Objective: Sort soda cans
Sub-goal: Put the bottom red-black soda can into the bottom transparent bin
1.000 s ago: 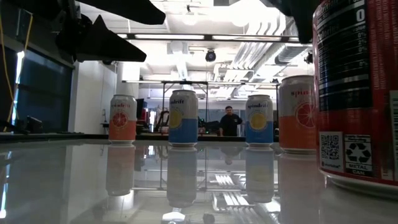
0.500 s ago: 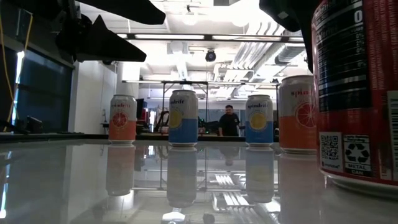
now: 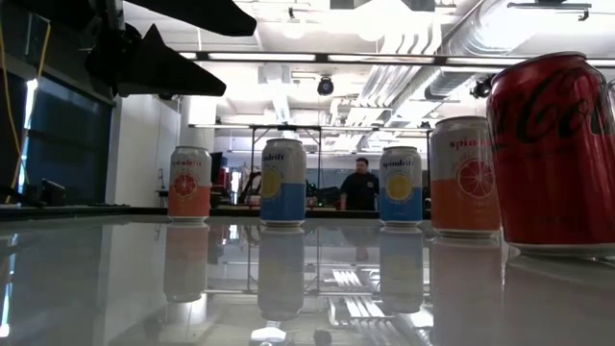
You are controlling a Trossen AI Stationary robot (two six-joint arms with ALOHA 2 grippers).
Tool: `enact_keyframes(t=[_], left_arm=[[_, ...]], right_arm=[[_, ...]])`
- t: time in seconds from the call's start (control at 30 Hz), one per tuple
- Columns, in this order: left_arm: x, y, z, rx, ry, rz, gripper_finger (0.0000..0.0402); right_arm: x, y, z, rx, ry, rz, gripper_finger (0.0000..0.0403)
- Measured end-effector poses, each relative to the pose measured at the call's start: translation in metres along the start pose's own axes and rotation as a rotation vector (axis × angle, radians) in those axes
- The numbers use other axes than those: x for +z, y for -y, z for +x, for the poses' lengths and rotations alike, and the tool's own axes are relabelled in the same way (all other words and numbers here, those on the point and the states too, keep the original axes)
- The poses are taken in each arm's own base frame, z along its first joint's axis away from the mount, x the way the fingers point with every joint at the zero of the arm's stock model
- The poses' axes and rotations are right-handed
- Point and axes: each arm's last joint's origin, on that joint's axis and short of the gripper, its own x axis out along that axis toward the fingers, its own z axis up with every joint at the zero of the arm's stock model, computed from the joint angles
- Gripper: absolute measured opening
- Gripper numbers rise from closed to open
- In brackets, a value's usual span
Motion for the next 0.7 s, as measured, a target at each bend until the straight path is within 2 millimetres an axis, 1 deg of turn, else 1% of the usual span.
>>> enact_keyframes(t=[0.03, 0.1, 0.23, 0.3, 0.37, 0.43, 0.5, 0.6, 0.7], left_arm=[[0.000, 0.000, 0.000, 0.000, 0.001, 0.000, 0.0355], [0.000, 0.000, 0.000, 0.004, 0.005, -0.002, 0.0355], [0.001, 0.000, 0.000, 0.018, 0.022, -0.004, 0.0355], [0.001, -0.001, 0.000, 0.027, 0.031, -0.003, 0.0355], [0.002, -0.001, 0.001, 0.033, 0.034, 0.005, 0.0355], [0.002, -0.002, 0.002, 0.036, 0.035, 0.004, 0.0355], [0.002, -0.002, 0.003, 0.037, 0.034, 0.004, 0.0355], [0.003, -0.002, 0.004, 0.035, 0.029, 0.003, 0.0355], [0.002, -0.002, 0.003, 0.034, 0.029, 0.003, 0.0355]], right_arm=[[-0.006, -0.005, -0.009, 0.007, -0.007, 0.042, 0.0290], [-0.021, -0.017, -0.019, -0.025, -0.045, 0.109, 0.0290], [-0.051, -0.037, -0.022, -0.146, -0.158, 0.221, 0.0290], [-0.064, -0.043, -0.020, -0.228, -0.210, 0.233, 0.0290], [-0.071, -0.046, -0.015, -0.295, -0.234, 0.235, 0.0290], [-0.074, -0.045, -0.009, -0.322, -0.234, 0.235, 0.0290], [-0.080, -0.042, 0.004, -0.310, -0.232, 0.242, 0.0290], [-0.091, -0.032, 0.030, -0.238, -0.281, 0.264, 0.0290], [-0.096, -0.020, 0.044, -0.216, -0.279, 0.242, 0.0290]])
